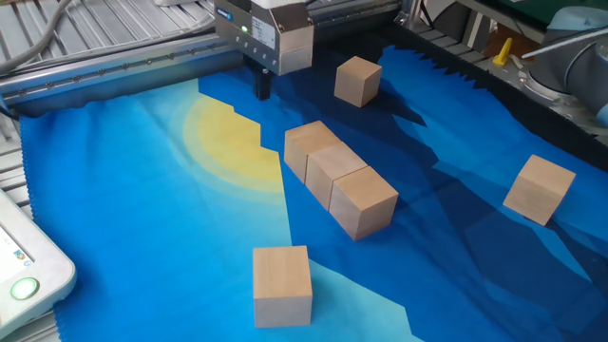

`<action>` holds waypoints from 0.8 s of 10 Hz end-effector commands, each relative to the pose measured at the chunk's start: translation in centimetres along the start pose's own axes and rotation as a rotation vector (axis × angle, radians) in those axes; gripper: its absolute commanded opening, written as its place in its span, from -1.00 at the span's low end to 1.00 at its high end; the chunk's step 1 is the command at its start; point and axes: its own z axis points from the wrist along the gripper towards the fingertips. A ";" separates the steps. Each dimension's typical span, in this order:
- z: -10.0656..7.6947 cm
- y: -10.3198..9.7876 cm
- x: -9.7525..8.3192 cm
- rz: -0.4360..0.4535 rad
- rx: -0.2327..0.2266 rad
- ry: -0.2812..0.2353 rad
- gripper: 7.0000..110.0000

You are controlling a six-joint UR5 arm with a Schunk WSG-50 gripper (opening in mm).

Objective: Stack the blocks into a pyramid shape

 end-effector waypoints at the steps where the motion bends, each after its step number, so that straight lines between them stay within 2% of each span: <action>1: 0.2 -1.5 6.7 -0.050 0.007 0.071 -1.00; 2: 0.0 -2.2 8.4 -0.060 0.016 0.078 -1.00; 3: -0.1 -2.7 9.5 -0.070 0.003 0.079 -1.00; 4: -0.1 -3.0 11.0 -0.092 -0.032 0.101 -0.28; 5: 0.0 -2.8 13.0 -0.121 -0.079 0.147 -0.28; 6: 0.4 -3.2 13.6 -0.143 -0.090 0.146 -0.28; 8: 0.8 -3.6 13.5 -0.158 -0.088 0.138 -0.28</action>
